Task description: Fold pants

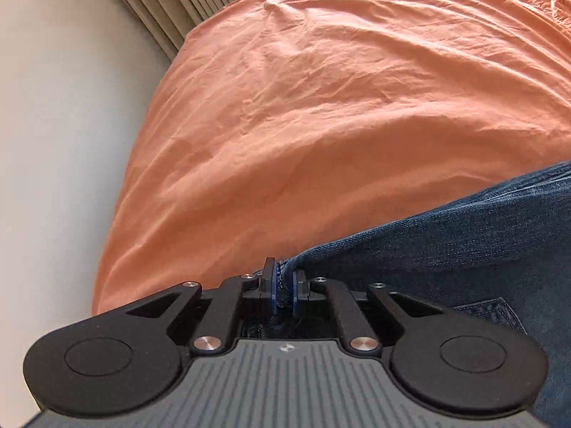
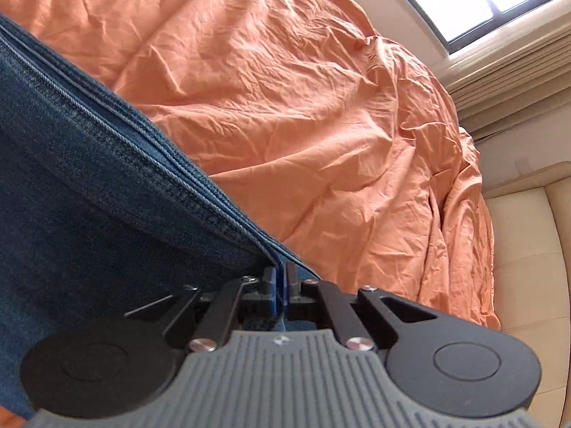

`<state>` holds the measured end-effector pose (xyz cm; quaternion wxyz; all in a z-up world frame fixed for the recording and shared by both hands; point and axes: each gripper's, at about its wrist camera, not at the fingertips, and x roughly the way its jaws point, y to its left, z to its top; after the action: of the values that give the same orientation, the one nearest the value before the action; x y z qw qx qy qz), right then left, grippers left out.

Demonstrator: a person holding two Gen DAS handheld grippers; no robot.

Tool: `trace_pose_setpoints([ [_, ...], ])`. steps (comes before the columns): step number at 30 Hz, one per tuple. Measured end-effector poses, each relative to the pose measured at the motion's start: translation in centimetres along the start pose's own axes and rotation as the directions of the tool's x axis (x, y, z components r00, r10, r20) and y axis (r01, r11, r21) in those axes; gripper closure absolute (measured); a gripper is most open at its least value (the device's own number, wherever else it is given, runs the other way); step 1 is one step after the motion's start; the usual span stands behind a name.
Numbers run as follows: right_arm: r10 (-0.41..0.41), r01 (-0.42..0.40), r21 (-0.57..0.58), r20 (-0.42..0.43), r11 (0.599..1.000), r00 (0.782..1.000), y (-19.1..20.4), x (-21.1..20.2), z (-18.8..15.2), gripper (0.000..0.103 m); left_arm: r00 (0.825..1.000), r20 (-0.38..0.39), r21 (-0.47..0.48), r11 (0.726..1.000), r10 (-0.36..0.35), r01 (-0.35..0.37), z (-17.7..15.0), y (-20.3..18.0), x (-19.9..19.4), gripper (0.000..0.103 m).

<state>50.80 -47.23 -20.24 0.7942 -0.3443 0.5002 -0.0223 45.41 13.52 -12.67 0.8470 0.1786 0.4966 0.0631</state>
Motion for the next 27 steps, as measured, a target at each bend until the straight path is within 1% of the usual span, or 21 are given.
trace_pose_setpoints([
  [4,0.027,-0.027,0.001,-0.024,1.0,0.999,0.8,2.7,0.6,0.103,0.999,-0.029,-0.003,1.0,-0.016,0.015,0.2,-0.5,2.7,0.094],
  [8,0.033,-0.033,0.026,-0.018,0.999,0.999,0.7,3.6,1.0,0.103,0.999,-0.039,-0.006,1.0,-0.021,0.021,0.2,-0.7,3.5,0.094],
  [11,0.039,-0.039,0.039,-0.013,0.998,0.999,0.2,3.1,1.1,0.103,1.0,-0.016,-0.008,1.0,-0.01,0.01,0.1,-0.5,2.3,0.094],
  [13,0.039,-0.04,0.06,0.015,0.997,0.999,-0.8,1.8,1.1,0.103,1.0,0.026,-0.041,0.999,-0.007,0.008,0.1,0.2,0.4,0.094],
  [15,0.048,-0.052,0.107,0.043,0.993,0.998,-1.9,0.9,1.3,0.103,0.999,0.047,-0.07,0.997,-0.014,0.018,0.2,1.1,-1.0,0.094],
  [16,0.05,-0.056,0.128,0.051,0.99,0.997,-2.2,0.8,1.4,0.103,0.999,0.044,-0.071,0.997,-0.02,0.023,0.2,1.3,-1.1,0.094],
  [18,0.062,-0.066,0.153,0.034,0.986,0.998,-2.1,1.4,1.8,0.103,0.999,0.041,-0.066,0.998,-0.023,0.025,0.2,1.1,-0.6,0.094],
  [20,0.047,-0.048,0.167,0.011,0.985,0.999,-1.4,2.3,2.0,0.103,0.999,0.025,-0.045,0.999,-0.022,0.023,0.1,0.5,0.1,0.092],
  [21,0.037,-0.036,0.176,0.0,0.984,0.999,-1.3,2.5,1.9,0.099,1.0,0.031,-0.038,0.999,-0.004,0.005,-0.1,0.3,0.1,0.081],
  [22,0.022,-0.02,0.189,-0.004,0.982,1.0,-1.3,2.5,1.8,0.089,0.999,0.053,-0.036,0.999,0.004,-0.002,-0.3,0.2,-0.2,0.077],
  [23,0.01,-0.01,0.21,0.0,0.978,1.0,-1.7,2.2,1.6,0.077,0.998,0.069,-0.032,0.999,0.004,-0.002,-0.4,0.2,-0.6,0.062],
  [24,0.01,-0.012,0.238,0.009,0.971,1.0,-2.4,1.7,1.3,0.073,0.997,0.076,-0.039,0.999,-0.007,0.01,-0.5,0.4,-1.1,0.039],
  [25,0.014,-0.019,0.269,0.019,0.963,1.0,-3.2,1.1,1.0,0.068,0.996,0.09,-0.051,0.998,-0.026,0.031,-0.5,0.7,-1.7,0.032],
  [26,0.017,-0.025,0.301,0.03,0.953,0.999,-4.0,0.3,0.7,0.064,0.994,0.104,-0.054,0.998,-0.039,0.045,-0.6,0.9,-2.3,0.03],
  [27,0.02,-0.033,0.331,0.044,0.943,0.999,-4.9,-0.6,0.4,0.062,0.993,0.108,-0.05,0.998,-0.039,0.044,-0.6,0.9,-2.8,0.03],
])
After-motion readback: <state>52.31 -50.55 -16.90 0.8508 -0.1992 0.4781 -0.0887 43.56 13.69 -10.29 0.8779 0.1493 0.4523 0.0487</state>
